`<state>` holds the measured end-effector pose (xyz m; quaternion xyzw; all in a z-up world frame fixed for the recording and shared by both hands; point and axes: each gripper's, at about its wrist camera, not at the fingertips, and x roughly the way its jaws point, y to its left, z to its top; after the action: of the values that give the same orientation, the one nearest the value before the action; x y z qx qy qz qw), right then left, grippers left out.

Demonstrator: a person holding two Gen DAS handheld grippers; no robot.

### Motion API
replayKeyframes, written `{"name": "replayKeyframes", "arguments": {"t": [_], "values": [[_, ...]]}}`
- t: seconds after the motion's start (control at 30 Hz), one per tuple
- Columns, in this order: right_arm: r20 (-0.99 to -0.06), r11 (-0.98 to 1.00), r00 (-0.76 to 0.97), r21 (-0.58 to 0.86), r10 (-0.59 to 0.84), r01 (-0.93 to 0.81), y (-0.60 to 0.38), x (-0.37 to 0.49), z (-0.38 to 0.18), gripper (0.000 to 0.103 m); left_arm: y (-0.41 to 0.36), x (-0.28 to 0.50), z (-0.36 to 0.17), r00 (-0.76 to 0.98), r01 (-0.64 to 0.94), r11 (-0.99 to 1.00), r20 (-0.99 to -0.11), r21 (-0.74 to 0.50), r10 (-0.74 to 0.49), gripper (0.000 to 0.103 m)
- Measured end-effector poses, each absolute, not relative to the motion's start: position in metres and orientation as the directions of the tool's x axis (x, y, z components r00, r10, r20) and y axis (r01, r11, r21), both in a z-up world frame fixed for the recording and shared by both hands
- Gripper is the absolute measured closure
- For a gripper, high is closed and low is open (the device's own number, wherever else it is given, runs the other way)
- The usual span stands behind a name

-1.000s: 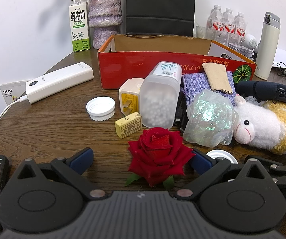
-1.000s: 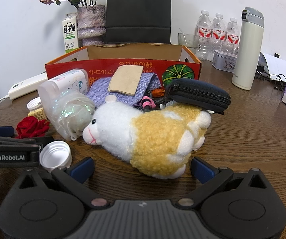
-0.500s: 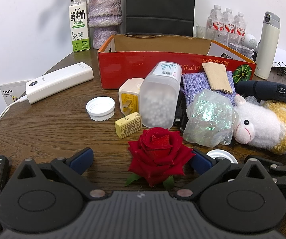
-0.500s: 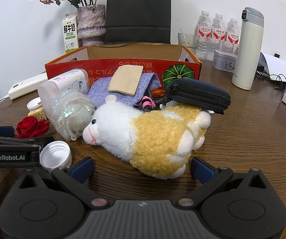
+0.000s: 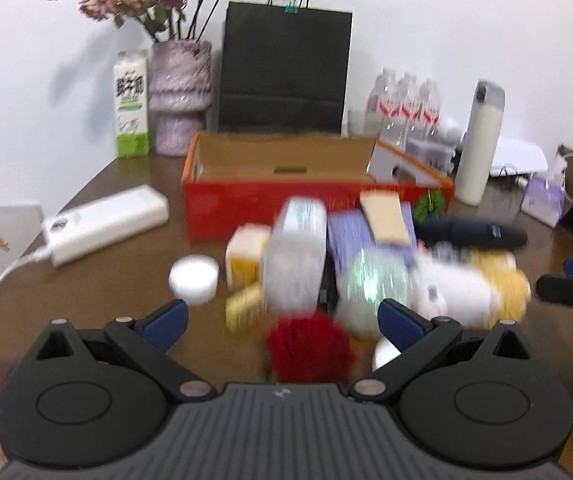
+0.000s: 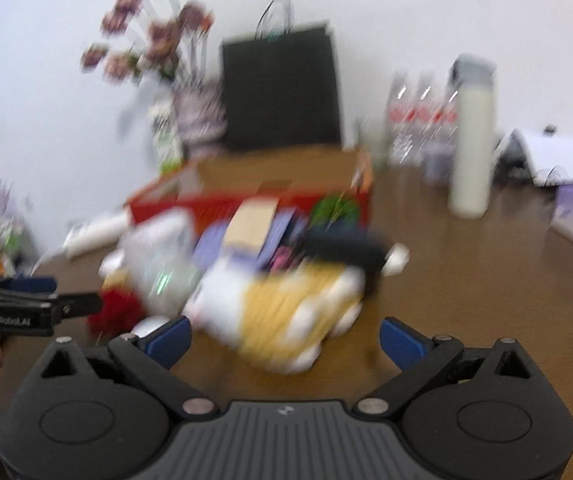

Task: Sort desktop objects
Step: 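Reach the left tool to the white bead bottle while the right tool reaches the black pouch, then grasp the white bead bottle with the left tool while the right tool grasps the black pouch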

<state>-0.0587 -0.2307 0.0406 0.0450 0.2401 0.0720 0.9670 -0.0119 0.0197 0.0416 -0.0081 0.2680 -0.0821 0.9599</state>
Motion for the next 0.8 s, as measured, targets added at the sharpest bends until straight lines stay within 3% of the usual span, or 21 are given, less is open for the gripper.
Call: {"name": "replayKeyframes", "arguments": {"t": [0.1, 0.23, 0.3, 0.37, 0.43, 0.47, 0.57, 0.8], "values": [[-0.464, 0.983, 0.871, 0.157, 0.161, -0.098, -0.243, -0.025, 0.048, 0.002, 0.013, 0.028, 0.051, 0.83, 0.201, 0.977, -0.518, -0.066, -0.206, 0.0], [-0.503, 0.985, 0.851, 0.144, 0.153, -0.092, -0.24, 0.032, 0.048, 0.006, -0.004, 0.08, 0.053, 0.779, 0.25, 0.968, -0.587, -0.033, -0.222, 0.002], [-0.561, 0.984, 0.813, 0.161, 0.154, -0.075, -0.239, 0.06, 0.041, 0.013, -0.008, 0.098, 0.046, 0.728, 0.265, 0.963, -0.647, -0.041, -0.228, 0.018], [-0.622, 0.979, 0.768, 0.199, 0.155, -0.037, -0.24, 0.082, 0.031, 0.029, -0.013, 0.102, 0.044, 0.723, 0.263, 0.965, -0.659, -0.017, -0.208, 0.021], [-0.625, 0.976, 0.765, 0.218, 0.156, -0.021, -0.242, 0.087, 0.023, 0.033, -0.019, 0.101, 0.045, 0.722, 0.301, 0.954, -0.655, 0.006, -0.224, 0.055], [-0.623, 0.977, 0.767, 0.214, 0.154, -0.022, -0.241, 0.086, 0.023, 0.035, -0.018, 0.101, 0.045, 0.729, 0.283, 0.959, -0.652, 0.009, -0.209, 0.062], [-0.598, 0.98, 0.788, 0.197, 0.146, -0.032, -0.235, 0.077, 0.028, 0.04, -0.015, 0.098, 0.047, 0.734, 0.271, 0.962, -0.638, -0.043, -0.235, 0.062], [-0.42, 0.992, 0.899, 0.073, 0.128, -0.107, -0.216, -0.01, 0.078, 0.04, 0.005, 0.031, 0.105, 0.865, 0.22, 0.972, -0.445, -0.077, -0.231, 0.062]]}}
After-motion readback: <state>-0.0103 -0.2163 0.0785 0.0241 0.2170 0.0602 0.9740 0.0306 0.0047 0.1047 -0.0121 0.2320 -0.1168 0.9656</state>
